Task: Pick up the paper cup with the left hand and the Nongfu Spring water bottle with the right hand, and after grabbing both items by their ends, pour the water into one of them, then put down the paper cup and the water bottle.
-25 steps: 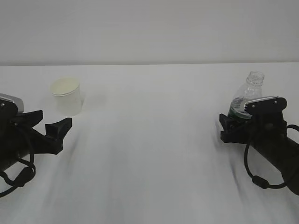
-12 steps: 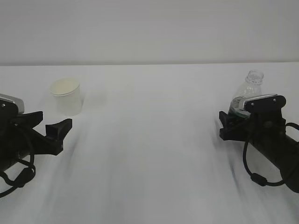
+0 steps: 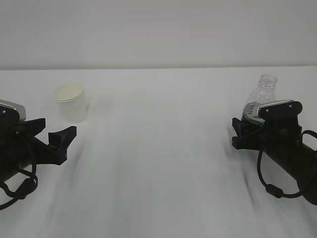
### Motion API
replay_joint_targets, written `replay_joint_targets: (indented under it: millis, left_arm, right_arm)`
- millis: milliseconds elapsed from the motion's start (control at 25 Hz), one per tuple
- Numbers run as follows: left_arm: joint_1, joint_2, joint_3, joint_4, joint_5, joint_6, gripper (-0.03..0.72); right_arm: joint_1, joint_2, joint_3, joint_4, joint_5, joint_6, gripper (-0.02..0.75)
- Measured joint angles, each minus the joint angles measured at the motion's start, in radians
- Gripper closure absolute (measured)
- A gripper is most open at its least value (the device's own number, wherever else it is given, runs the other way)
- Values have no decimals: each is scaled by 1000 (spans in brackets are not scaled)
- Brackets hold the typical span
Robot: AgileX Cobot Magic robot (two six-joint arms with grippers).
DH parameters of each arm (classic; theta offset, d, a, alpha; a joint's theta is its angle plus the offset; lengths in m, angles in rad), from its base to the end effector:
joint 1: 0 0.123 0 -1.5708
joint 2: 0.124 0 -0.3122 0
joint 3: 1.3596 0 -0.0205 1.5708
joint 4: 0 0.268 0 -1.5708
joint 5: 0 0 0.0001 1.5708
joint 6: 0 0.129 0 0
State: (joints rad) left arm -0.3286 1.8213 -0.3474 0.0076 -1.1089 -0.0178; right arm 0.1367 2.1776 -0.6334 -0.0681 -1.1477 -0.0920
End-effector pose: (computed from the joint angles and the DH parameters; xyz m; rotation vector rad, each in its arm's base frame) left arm 0.2907 -0.1000 0.1184 0.2950 1.8321 -0.2452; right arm 0.3771 0.0599 0.0521 -0.2829 1.8595 0.0698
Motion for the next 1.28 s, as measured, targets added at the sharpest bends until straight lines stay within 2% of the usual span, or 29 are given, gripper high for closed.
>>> replay_joint_targets:
  millis: [200, 720, 1040, 1280]
  left_arm:
    - [0, 0, 0, 0, 0, 0, 101]
    - [0, 6, 0, -18, -2, 18, 101]
    - [0, 170, -8, -29, -34, 18, 101]
    - [0, 218, -72, -39, -36, 18, 101]
  right_arm:
    - [0, 0, 0, -4, -2, 2, 277]
    - [0, -46, 17, -18, 27, 2, 288]
    - [0, -130, 67, -29, 27, 2, 288]
    - [0, -182, 87, -34, 27, 2, 288]
